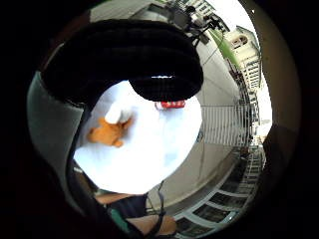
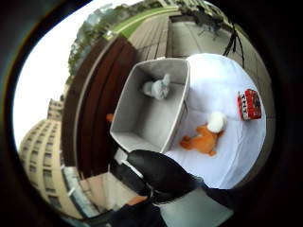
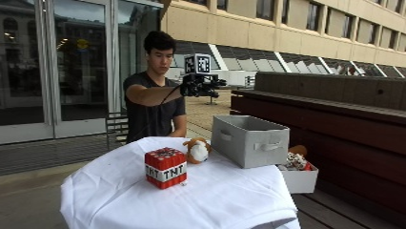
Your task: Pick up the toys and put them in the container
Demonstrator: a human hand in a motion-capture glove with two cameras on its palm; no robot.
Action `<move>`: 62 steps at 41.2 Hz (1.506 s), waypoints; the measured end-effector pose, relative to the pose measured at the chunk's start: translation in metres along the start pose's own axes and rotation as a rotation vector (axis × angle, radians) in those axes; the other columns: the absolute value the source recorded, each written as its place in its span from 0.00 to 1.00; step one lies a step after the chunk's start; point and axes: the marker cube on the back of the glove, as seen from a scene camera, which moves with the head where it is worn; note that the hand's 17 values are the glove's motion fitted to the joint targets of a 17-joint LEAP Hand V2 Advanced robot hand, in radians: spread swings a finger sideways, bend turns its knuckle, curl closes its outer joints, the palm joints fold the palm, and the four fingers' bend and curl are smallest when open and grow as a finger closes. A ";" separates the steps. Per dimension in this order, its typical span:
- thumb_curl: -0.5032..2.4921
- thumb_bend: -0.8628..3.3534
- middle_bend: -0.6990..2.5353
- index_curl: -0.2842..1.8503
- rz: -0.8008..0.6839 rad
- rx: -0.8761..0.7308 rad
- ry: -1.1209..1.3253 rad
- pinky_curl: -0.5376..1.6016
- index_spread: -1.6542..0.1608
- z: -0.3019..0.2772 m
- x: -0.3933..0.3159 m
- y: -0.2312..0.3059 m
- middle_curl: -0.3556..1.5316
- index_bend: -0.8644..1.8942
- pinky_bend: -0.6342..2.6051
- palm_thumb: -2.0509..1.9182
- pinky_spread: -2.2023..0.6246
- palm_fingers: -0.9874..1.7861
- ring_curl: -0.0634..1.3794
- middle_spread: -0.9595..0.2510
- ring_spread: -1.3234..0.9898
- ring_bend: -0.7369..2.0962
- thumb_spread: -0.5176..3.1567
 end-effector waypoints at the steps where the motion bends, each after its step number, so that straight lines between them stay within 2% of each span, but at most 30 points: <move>1: 0.26 0.18 0.27 0.20 0.002 -0.001 0.000 0.45 0.75 0.008 0.003 0.001 0.40 0.33 0.63 0.48 0.79 0.27 0.24 0.77 0.57 0.44 0.37; 5: 0.26 0.18 0.27 0.19 0.020 -0.029 0.015 0.44 0.75 0.049 0.011 0.011 0.39 0.33 0.62 0.49 0.79 0.28 0.24 0.78 0.57 0.43 0.37; 9: 0.26 0.18 0.27 0.19 0.031 -0.123 0.035 0.44 0.75 0.086 0.020 0.015 0.39 0.33 0.62 0.49 0.80 0.29 0.25 0.78 0.57 0.44 0.37; 23: 0.25 0.19 0.26 0.17 0.074 -0.331 0.042 0.43 0.76 0.199 0.026 0.041 0.38 0.32 0.63 0.49 0.80 0.27 0.24 0.82 0.58 0.42 0.37; 30: 0.26 0.20 0.26 0.16 0.053 -0.363 0.066 0.44 0.76 0.226 0.024 0.057 0.37 0.31 0.66 0.52 0.79 0.29 0.25 0.86 0.59 0.44 0.39; 35: 0.26 0.22 0.25 0.16 0.049 -0.400 0.099 0.44 0.76 0.231 0.028 0.063 0.36 0.33 0.68 0.56 0.76 0.32 0.28 0.87 0.59 0.48 0.41; 37: 0.27 0.22 0.25 0.16 0.058 -0.410 0.090 0.45 0.76 0.230 0.029 0.064 0.36 0.33 0.69 0.57 0.74 0.33 0.29 0.88 0.58 0.50 0.41; 38: 0.27 0.23 0.24 0.16 0.065 -0.411 0.080 0.45 0.76 0.230 0.029 0.064 0.34 0.34 0.72 0.59 0.70 0.42 0.32 0.88 0.56 0.55 0.42; 39: 0.27 0.23 0.24 0.16 0.073 -0.408 0.067 0.44 0.76 0.229 0.029 0.063 0.34 0.33 0.72 0.58 0.70 0.39 0.30 0.88 0.56 0.54 0.42; 40: 0.27 0.24 0.25 0.17 0.083 -0.403 0.049 0.44 0.76 0.227 0.028 0.063 0.34 0.37 0.71 0.61 0.68 0.46 0.32 0.87 0.54 0.58 0.42; 41: 0.27 0.23 0.24 0.16 0.094 -0.397 0.028 0.44 0.76 0.226 0.028 0.062 0.33 0.34 0.72 0.60 0.67 0.42 0.30 0.88 0.54 0.57 0.42; 43: 0.28 0.25 0.25 0.18 0.113 -0.389 -0.013 0.44 0.75 0.223 0.026 0.062 0.33 0.39 0.71 0.63 0.65 0.49 0.33 0.85 0.50 0.59 0.43; 46: 0.30 0.29 0.30 0.20 0.121 -0.383 -0.051 0.40 0.76 0.220 0.022 0.065 0.34 0.48 0.63 0.69 0.64 0.64 0.33 0.77 0.46 0.62 0.43; 51: 0.32 0.30 0.31 0.22 0.115 -0.334 -0.017 0.39 0.76 0.199 0.020 0.064 0.37 0.49 0.57 0.73 0.64 0.69 0.36 0.70 0.43 0.65 0.42; 52: 0.33 0.31 0.34 0.23 0.118 -0.314 -0.016 0.37 0.76 0.190 0.020 0.063 0.38 0.51 0.53 0.73 0.69 0.66 0.37 0.68 0.42 0.66 0.41; 53: 0.34 0.31 0.40 0.24 0.124 -0.291 -0.022 0.36 0.76 0.179 0.020 0.061 0.42 0.51 0.50 0.74 0.66 0.75 0.39 0.65 0.42 0.69 0.39; 54: 0.34 0.31 0.41 0.23 0.134 -0.263 -0.034 0.36 0.76 0.166 0.020 0.059 0.42 0.50 0.49 0.74 0.65 0.77 0.38 0.64 0.42 0.68 0.38; 59: 0.35 0.27 0.40 0.26 0.170 -0.064 -0.082 0.37 0.76 0.062 0.018 0.032 0.43 0.53 0.51 0.71 0.63 0.72 0.38 0.58 0.40 0.63 0.32; 62: 0.34 0.26 0.37 0.26 0.152 0.039 -0.093 0.39 0.75 0.007 0.009 0.013 0.42 0.49 0.53 0.69 0.62 0.68 0.39 0.56 0.40 0.64 0.36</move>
